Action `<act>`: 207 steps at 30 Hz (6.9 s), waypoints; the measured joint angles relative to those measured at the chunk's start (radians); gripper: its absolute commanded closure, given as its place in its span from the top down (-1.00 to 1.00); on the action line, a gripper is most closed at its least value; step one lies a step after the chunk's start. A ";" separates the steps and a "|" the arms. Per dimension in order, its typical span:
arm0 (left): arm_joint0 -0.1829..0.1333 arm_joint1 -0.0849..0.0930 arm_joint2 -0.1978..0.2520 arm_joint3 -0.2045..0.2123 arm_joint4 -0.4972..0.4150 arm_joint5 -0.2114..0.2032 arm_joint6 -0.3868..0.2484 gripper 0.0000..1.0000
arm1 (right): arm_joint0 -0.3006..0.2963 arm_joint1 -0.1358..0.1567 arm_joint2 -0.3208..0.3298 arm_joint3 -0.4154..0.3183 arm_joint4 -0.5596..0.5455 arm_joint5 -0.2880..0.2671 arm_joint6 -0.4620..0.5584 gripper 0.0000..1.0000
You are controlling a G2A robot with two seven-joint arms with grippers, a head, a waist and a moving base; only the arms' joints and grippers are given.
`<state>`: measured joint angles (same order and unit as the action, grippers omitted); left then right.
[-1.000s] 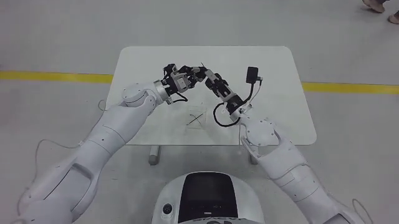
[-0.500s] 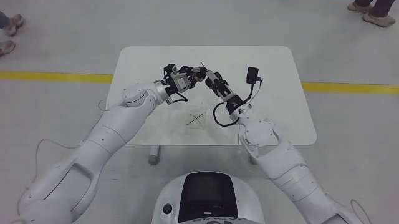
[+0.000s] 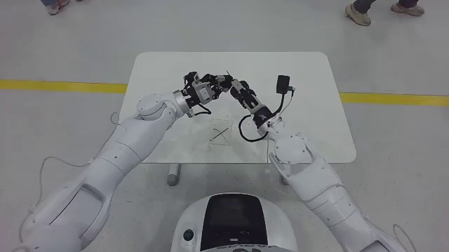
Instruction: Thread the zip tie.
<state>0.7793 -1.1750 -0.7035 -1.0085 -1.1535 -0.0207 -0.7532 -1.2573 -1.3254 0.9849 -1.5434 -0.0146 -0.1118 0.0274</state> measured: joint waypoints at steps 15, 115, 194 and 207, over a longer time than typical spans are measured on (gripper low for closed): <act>0.000 0.000 0.000 0.000 0.000 0.000 0.000 -1.00 | 0.000 -0.015 0.008 0.008 -0.021 0.008 -0.002 -1.00; 0.013 0.133 -0.045 0.057 0.304 -0.139 -0.634 1.00 | 0.154 -0.029 0.107 0.516 0.842 0.144 1.194 -1.00; 0.137 0.154 -0.147 -0.061 0.323 -0.107 -0.580 -0.74 | 0.067 -0.016 0.036 0.345 0.696 0.074 0.982 -1.00; 0.140 0.152 -0.151 -0.060 0.328 -0.102 -0.584 -1.00 | 0.072 -0.015 0.029 0.349 0.700 0.078 0.992 -1.00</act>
<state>0.9190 -1.0232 -0.8546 -1.0682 -0.8253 -0.1225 -1.3373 -1.1851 -1.3403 1.0139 -1.1939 0.6856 -0.0337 1.0192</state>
